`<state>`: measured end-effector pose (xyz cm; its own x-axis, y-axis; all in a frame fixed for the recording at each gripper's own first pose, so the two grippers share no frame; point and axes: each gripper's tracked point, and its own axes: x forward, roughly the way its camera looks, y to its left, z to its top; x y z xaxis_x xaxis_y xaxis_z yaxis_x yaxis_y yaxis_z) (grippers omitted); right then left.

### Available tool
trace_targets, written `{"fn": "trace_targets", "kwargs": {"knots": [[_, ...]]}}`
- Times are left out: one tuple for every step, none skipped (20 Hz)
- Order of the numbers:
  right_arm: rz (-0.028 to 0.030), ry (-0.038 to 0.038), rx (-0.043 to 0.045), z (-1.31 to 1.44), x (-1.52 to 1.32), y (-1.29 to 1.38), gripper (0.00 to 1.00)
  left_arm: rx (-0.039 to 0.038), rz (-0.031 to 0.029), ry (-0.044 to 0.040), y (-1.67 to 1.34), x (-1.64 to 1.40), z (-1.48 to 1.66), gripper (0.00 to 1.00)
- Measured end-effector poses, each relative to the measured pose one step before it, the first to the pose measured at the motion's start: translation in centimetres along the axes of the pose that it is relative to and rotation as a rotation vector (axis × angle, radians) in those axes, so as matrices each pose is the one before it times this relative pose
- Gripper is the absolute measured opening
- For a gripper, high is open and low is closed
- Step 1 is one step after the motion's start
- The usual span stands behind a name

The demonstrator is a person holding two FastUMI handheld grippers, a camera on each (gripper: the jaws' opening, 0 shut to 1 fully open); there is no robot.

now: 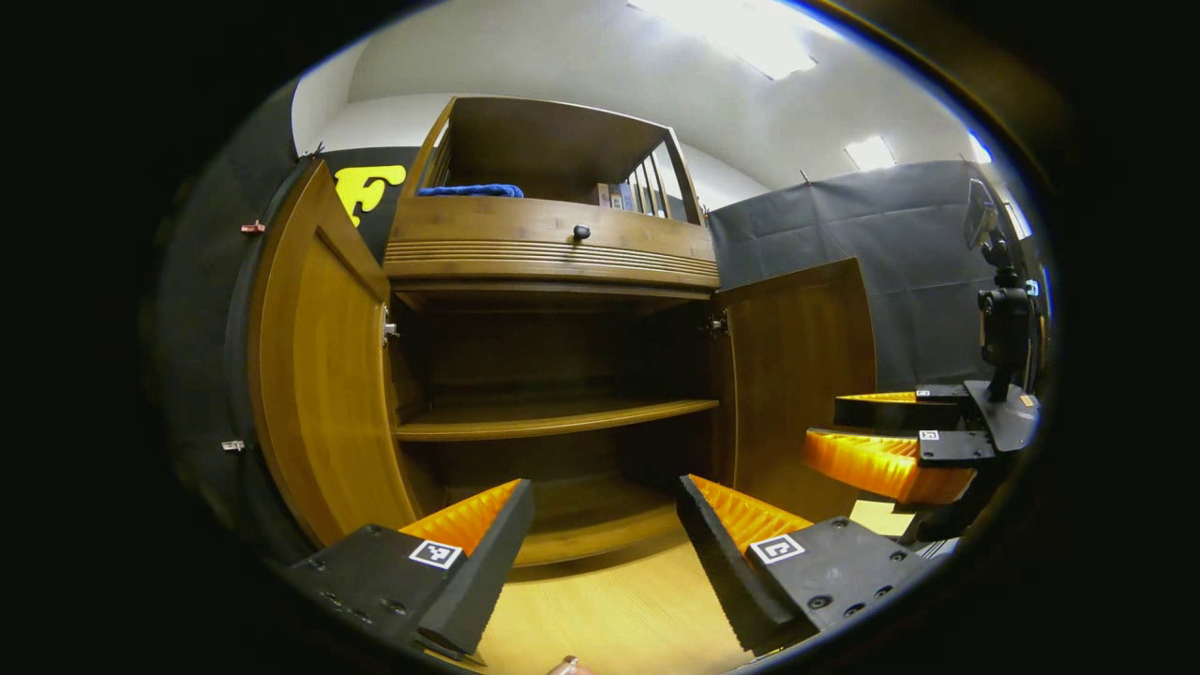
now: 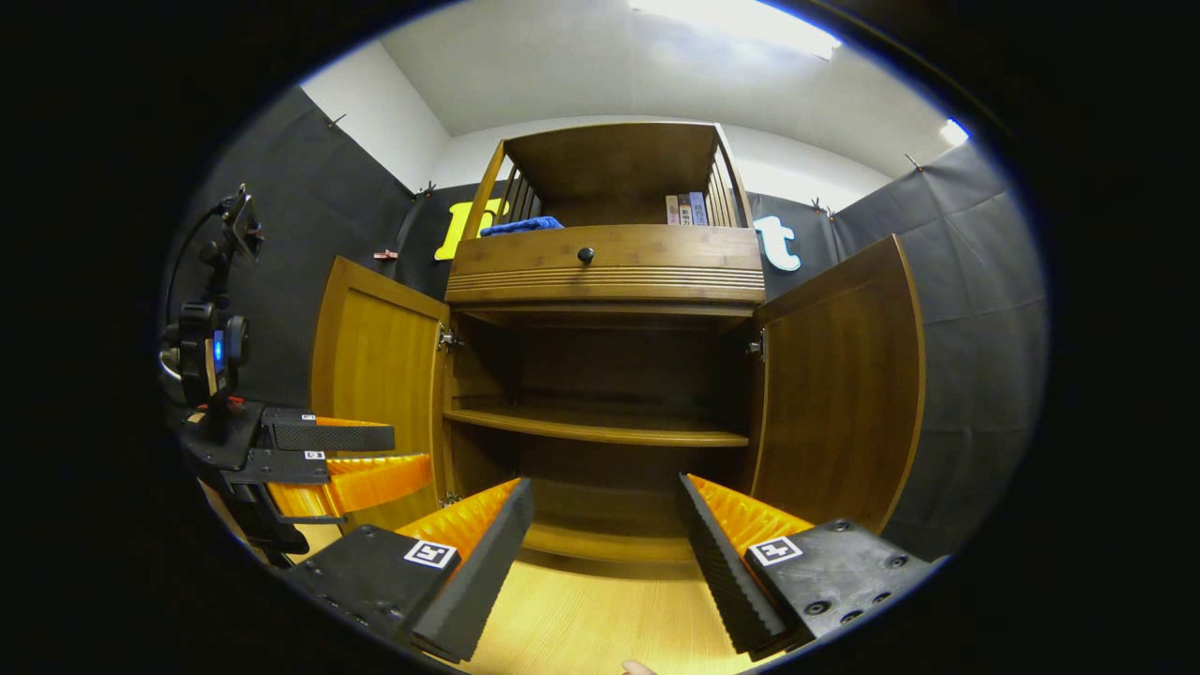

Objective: Open the right door of the double-door shoe cabinet with the right hand, and open the left door with the left hand.

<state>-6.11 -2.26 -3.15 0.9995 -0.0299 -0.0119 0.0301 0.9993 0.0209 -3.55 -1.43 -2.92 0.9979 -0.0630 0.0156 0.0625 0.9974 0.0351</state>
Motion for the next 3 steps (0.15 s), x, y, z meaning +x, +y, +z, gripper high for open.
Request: {"fn": "trace_targets", "kwargs": {"knots": [[-0.00140,-0.00222,-0.00163,0.095,-0.053,0.003,0.95,-0.00122,-0.00025,-0.00215,0.042,-0.135,0.117,0.96],[-0.00024,-0.00159,-0.00202,0.042,0.040,-0.018,0.95,-0.00072,0.00043,-0.00206,-0.078,-0.096,0.102,0.96],[0.00055,-0.00111,-0.00136,0.078,-0.073,0.018,0.95,-0.00016,0.00180,-0.00291,0.090,-0.131,0.120,0.96]]}}
